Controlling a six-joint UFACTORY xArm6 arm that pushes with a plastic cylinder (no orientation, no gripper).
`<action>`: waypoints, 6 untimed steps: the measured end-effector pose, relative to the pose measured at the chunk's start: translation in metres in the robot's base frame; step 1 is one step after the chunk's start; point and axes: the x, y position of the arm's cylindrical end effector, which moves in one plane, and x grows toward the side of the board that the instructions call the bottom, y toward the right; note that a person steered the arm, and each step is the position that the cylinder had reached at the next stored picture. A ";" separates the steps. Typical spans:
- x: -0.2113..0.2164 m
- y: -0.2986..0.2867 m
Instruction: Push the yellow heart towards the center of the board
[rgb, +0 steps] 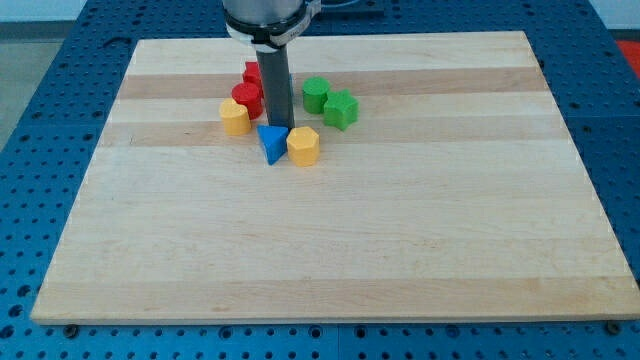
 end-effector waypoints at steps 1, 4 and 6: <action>0.002 -0.030; 0.030 -0.160; -0.021 -0.178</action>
